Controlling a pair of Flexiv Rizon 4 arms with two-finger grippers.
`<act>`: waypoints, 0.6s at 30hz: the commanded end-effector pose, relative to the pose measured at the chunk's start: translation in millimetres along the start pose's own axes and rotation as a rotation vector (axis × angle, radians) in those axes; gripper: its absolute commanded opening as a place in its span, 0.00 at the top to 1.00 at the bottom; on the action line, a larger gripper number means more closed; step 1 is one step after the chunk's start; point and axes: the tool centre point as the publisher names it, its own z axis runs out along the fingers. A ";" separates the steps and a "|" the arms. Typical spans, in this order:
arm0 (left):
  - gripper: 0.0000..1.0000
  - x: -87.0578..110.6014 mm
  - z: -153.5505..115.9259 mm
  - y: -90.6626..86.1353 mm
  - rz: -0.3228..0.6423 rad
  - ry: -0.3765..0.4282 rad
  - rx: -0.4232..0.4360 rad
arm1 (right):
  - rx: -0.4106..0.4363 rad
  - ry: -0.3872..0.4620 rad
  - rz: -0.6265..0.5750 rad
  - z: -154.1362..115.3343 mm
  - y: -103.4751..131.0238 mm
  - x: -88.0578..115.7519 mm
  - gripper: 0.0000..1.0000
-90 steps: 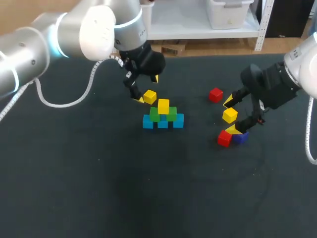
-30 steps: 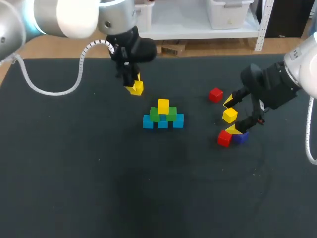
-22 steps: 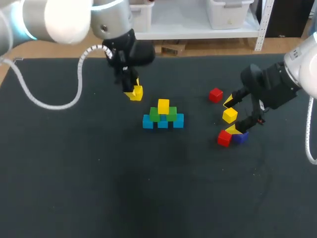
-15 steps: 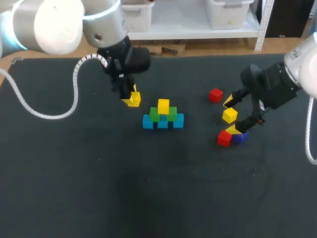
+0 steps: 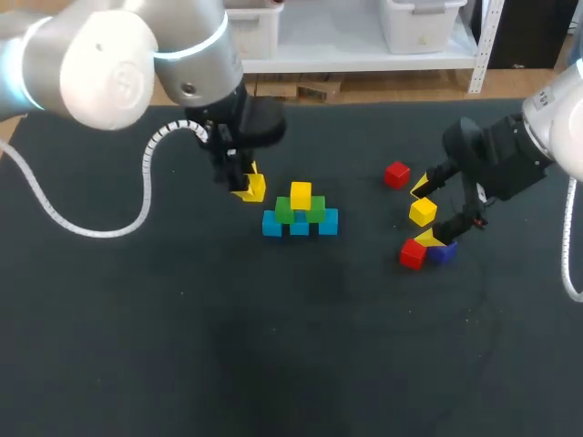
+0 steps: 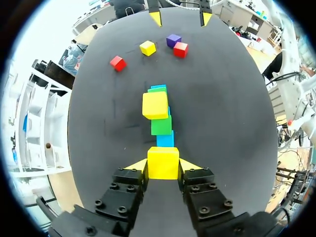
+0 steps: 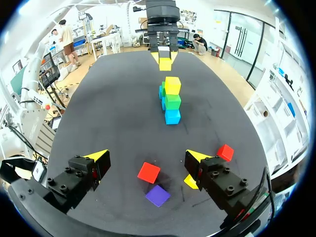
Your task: Place the blue cubes, place green cubes on the blue cubes, place the yellow cubes on the green cubes, then place the red cubes on the yellow cubes, and place purple cube on the red cubes.
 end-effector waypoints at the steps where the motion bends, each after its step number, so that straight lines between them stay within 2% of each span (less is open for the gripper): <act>1: 1.00 -5.2 0.9 2.4 0.007 0.009 0.010 | -0.001 -0.003 -0.001 0.7 -0.7 0.5 0.00; 18: 1.00 -23.7 10.6 5.4 0.036 0.007 0.039 | -0.001 -0.003 -0.001 0.7 -0.7 0.5 0.00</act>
